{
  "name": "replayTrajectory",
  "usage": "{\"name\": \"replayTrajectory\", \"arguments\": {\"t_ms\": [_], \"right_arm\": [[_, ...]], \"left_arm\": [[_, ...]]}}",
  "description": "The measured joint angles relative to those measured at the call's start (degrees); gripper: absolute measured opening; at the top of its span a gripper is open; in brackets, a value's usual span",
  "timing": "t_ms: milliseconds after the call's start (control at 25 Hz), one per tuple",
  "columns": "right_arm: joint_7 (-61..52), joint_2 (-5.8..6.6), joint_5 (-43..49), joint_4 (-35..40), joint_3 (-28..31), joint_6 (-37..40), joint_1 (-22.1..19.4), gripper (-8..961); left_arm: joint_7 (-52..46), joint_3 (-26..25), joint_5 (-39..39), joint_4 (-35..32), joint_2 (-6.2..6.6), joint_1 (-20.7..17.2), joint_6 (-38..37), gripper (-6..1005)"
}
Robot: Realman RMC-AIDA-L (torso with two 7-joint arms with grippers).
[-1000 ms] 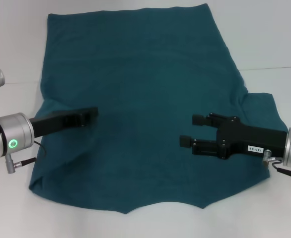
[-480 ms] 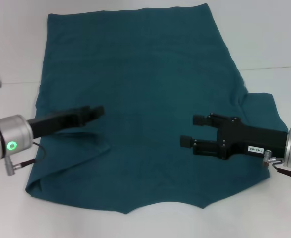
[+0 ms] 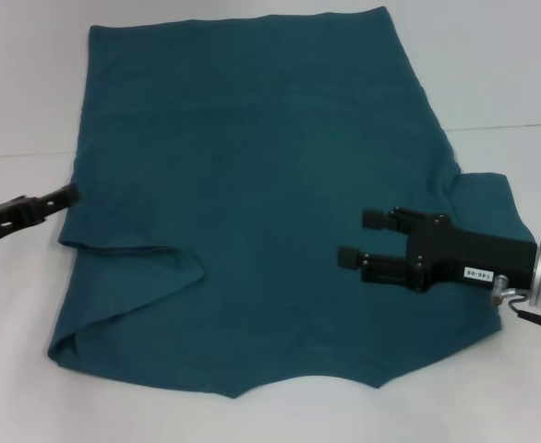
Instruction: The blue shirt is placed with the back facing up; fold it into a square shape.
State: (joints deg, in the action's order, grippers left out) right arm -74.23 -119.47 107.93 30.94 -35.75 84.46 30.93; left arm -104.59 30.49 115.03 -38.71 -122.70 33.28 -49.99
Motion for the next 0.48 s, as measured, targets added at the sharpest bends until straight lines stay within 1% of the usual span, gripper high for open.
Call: {"name": "replayTrajectory", "arguments": {"t_ms": [40,160,320,480], "right_arm": [[-0.3,0.18,0.0,0.0,0.0,0.2,0.0,799],[-2.7,1.12,0.0,0.6,0.8,1.7,-0.2,798],[-4.7,2.71,-0.2,1.0,4.5,5.5,-0.5,795],[-5.9,3.7,-0.6,1.0,5.5,7.6,-0.7,793]], "left_arm": [[-0.1,-0.7,0.0,0.0,0.06,-0.2,0.3,917],[-0.2,-1.3,0.0,0.3,0.08,-0.3,1.5,935],[-0.2,-1.1,0.1,1.6,0.09,-0.2,4.3,951],[-0.2,0.1,0.7,2.3,0.01,0.0,6.2,947]]}}
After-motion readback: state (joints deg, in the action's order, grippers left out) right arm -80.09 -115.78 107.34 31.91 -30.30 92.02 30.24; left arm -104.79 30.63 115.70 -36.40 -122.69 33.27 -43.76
